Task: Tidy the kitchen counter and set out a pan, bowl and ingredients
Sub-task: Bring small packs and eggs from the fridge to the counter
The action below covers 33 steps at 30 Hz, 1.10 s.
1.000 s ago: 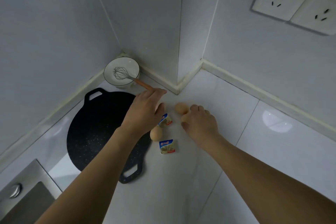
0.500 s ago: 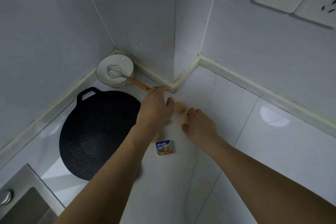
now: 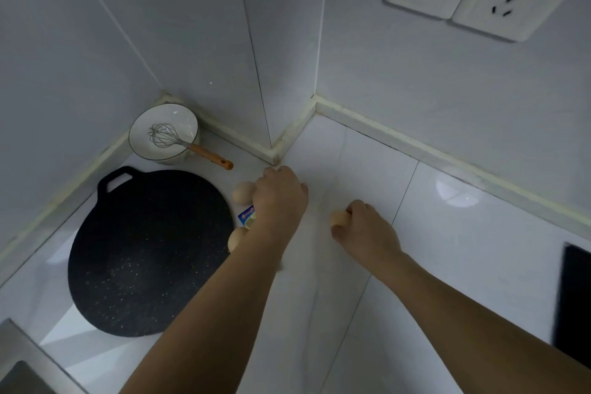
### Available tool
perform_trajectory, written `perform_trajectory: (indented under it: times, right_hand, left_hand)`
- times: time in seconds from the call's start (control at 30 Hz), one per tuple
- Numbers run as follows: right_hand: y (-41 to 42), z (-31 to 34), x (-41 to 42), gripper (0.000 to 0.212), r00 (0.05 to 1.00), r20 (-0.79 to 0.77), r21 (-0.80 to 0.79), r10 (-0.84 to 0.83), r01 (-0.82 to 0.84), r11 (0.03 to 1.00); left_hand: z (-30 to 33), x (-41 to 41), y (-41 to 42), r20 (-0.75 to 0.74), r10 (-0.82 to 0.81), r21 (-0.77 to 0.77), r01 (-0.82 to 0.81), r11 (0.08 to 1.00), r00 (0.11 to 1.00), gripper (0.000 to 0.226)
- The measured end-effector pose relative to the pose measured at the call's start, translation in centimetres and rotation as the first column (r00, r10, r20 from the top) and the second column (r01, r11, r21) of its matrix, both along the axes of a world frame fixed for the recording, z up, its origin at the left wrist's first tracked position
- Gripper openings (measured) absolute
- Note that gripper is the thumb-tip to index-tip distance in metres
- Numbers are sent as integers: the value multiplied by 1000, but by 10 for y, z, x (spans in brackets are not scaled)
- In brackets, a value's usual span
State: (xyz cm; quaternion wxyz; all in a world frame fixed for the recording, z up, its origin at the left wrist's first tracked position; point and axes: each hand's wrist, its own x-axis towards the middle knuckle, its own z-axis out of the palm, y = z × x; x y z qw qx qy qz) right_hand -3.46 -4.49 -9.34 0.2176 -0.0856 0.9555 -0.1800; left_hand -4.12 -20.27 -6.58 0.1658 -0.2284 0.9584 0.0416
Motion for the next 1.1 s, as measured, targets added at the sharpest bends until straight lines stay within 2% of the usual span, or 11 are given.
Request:
perform_trajectory:
  times: [0.17,0.6,0.77,0.9,1.1]
  right_hand:
    - [1,1,-1,34,1000,0,-22,-5,5,1000]
    - [1,2,-6,35,999,-15,-50,-29,28,998]
    - [12,6,-4,34,997,-21,-73,-72,70,995]
    - [35,11,0,32,985,-17,-110,-170,167,980]
    - [94,24,14,30,934,-38,-91,-354,350,932]
  left_hand:
    - [-8,2,0,24,-16,-39,16,999,1000,38]
    - [-24,2,-1,-28,-108,-14,108,994,994,25]
    - [-24,4,0,-57,-131,82,135,987,990,19]
    - [-19,3,7,-106,-122,243,145,959,987,16]
    - [-8,-2,53,-198,-247,314,300,901,949,20]
